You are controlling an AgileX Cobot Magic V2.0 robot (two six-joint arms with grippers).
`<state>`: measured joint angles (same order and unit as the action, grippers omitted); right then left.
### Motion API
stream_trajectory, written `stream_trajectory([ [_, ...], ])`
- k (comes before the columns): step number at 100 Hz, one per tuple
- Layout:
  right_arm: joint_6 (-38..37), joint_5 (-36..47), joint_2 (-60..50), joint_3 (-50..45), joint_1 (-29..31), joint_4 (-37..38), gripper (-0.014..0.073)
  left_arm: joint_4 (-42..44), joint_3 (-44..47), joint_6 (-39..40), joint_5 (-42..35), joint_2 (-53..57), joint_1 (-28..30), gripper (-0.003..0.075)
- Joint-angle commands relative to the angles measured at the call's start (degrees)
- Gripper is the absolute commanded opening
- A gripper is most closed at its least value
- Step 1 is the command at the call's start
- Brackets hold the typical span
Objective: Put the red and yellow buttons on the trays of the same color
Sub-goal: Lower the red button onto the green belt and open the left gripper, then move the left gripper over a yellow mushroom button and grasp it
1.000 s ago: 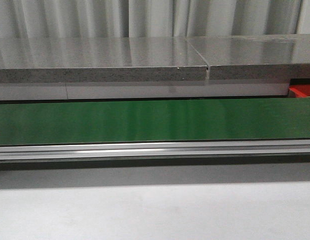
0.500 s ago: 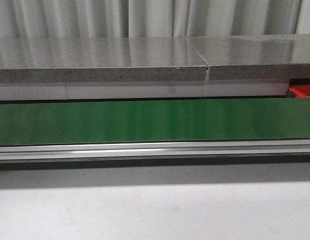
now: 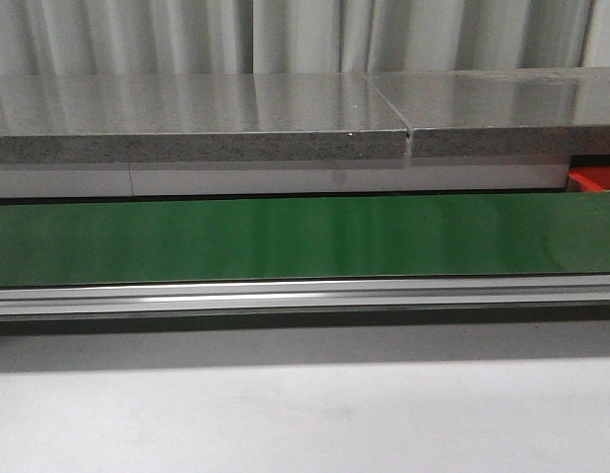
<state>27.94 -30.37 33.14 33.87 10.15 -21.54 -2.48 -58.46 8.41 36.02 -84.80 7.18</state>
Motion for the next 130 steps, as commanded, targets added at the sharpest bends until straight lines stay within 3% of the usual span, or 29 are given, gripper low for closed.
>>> stream_trajectory([
  [1, 0.6, 3.7, -0.1, 1.4, -0.1, -1.2, -0.0067, -1.0, -3.4, -1.8, -2.5, 1.7, -0.4, 0.0589],
  [47, 0.6, 3.7, -0.1, 1.4, -0.1, -1.2, -0.0067, -1.0, -8.4, -1.3, -2.7, 4.9, 1.5, 0.0589],
  [99, 0.6, 3.7, -0.1, 1.4, -0.1, -1.2, -0.0067, -2.4, -3.8, 0.3, 2.7, 8.3, 19.8, 0.0589],
  [130, 0.6, 3.7, -0.1, 1.4, -0.1, -1.2, -0.0067, -2.5, -3.5, 0.3, 2.6, 0.3, 23.6, 0.0589],
])
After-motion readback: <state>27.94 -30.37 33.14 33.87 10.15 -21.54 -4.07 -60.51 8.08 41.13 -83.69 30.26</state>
